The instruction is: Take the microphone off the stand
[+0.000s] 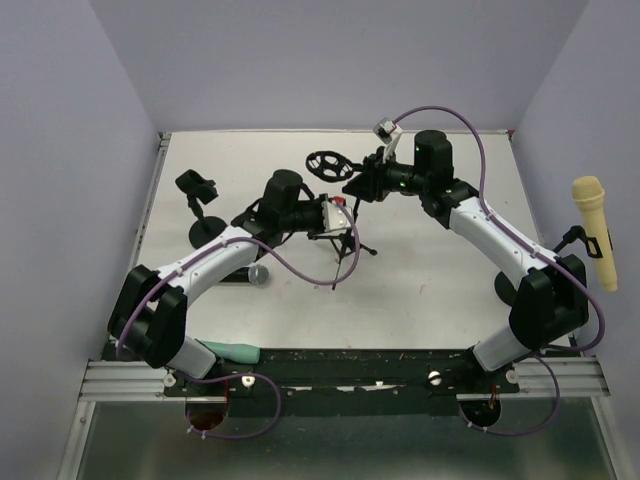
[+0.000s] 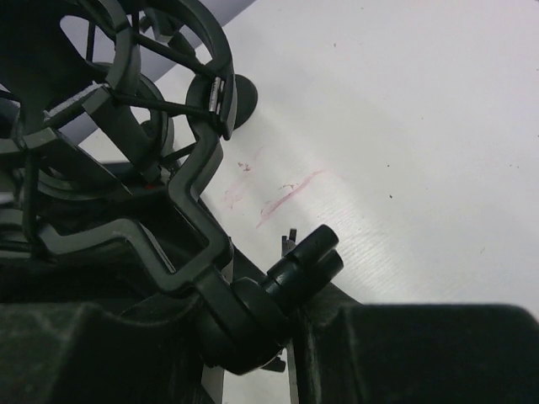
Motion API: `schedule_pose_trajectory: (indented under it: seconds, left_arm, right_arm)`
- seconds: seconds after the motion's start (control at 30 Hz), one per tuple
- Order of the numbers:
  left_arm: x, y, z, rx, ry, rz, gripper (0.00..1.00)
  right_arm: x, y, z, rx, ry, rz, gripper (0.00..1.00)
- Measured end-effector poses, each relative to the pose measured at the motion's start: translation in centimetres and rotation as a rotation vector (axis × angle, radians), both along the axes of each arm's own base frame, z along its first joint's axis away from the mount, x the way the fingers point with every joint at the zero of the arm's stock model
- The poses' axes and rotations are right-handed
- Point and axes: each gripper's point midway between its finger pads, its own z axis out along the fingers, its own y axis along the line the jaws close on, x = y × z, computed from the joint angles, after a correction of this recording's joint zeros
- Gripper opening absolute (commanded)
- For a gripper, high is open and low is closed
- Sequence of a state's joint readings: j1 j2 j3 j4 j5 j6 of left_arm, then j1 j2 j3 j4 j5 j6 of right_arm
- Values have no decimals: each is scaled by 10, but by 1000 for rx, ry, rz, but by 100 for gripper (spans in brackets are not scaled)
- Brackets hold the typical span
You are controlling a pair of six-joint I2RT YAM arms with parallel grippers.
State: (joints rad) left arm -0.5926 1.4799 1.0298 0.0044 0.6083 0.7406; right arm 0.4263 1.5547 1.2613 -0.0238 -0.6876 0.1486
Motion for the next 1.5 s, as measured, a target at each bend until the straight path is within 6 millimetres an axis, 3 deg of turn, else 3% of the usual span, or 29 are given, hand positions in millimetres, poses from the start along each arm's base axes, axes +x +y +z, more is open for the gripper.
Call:
schedule_pose_trajectory:
  seconds: [0.2,0.37,0.5,0.6,0.8,0.97,1.17,1.3,1.5]
  left_arm:
    - [12,9,35,-225,364,135,0]
    - [16,9,48,-381,694,147,0]
    - [26,13,45,-459,931,133,0]
    - [23,16,42,-450,1002,117,0]
    - [9,17,49,-381,1015,63,0]
    - [-1,16,48,-381,1147,3,0]
    - [25,32,39,-479,1357,46,0]
    - [40,44,38,-523,1414,83,13]
    - [33,43,55,-496,1363,75,28]
  right_arm:
    - [4,1,5,2,-17,-11,1]
    - [15,4,13,13,-48,-25,1]
    - [23,8,13,22,-75,-29,1]
    - [26,12,10,27,-74,-26,1]
    - [27,19,25,89,-99,-27,1]
    - [29,18,24,80,-104,-36,1]
    - [52,11,27,47,-131,-98,1]
    - [56,13,36,54,-161,-99,1]
    - [59,13,40,73,-187,-111,1]
